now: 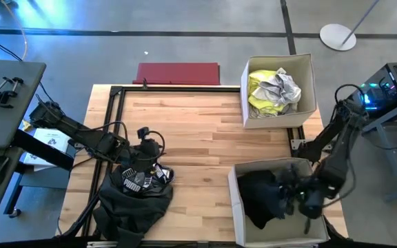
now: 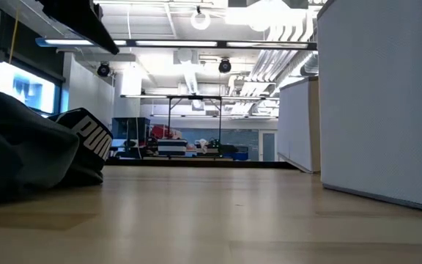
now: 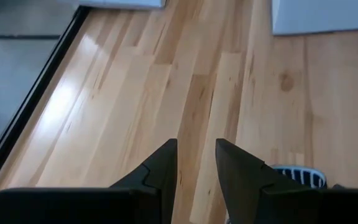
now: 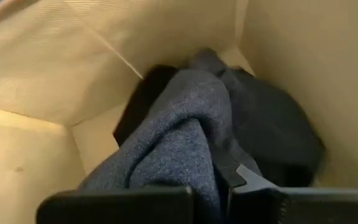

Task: Sort clothes
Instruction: Put the black shirt in the bottom white bin, then put the gray underwear in the bottom white bin

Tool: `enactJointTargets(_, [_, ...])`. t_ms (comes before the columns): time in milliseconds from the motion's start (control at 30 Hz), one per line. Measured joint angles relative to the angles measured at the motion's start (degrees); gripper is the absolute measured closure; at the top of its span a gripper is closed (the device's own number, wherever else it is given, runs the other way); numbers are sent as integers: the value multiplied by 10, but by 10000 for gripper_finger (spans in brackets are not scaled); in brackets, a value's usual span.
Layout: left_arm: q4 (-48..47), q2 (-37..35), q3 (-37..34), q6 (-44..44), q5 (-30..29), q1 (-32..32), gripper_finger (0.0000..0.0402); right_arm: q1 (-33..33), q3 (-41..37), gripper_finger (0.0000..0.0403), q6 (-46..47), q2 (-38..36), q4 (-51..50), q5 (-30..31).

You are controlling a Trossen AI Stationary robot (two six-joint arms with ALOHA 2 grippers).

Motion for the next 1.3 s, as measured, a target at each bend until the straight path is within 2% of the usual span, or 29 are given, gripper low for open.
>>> enactJointTargets(67, [12,0,0,9,0,0,303,-26,-42,402,-70,1,82,-7])
enactJointTargets(133, [15,0,0,11,0,0,303,-58,-82,402,-101,2,147,-74])
enactJointTargets(300, [15,0,0,12,0,0,303,-136,-159,398,-32,18,157,-283])
enactJointTargets(400, [15,0,0,12,0,0,303,-172,-191,376,1,23,157,-370])
enactJointTargets(467, [15,0,0,12,0,0,303,-192,-197,352,7,23,155,-393])
enactJointTargets(633, [15,0,0,12,0,0,303,-225,-169,292,-6,12,144,-408])
enactJointTargets(800, [14,0,0,12,2,0,303,-224,-84,276,5,-9,74,-416])
enactJointTargets(933, [4,0,0,12,10,0,303,-198,30,275,11,-11,-46,-337])
enactJointTargets(1067, [-24,0,0,-2,10,0,303,-152,132,275,1,-12,-118,-189])
enactJointTargets(1233, [-41,0,-15,-51,9,-2,303,-92,183,275,-111,-12,-85,61])
enactJointTargets(1300, [-24,0,-42,-54,15,-7,303,-79,182,275,-166,-11,-43,135])
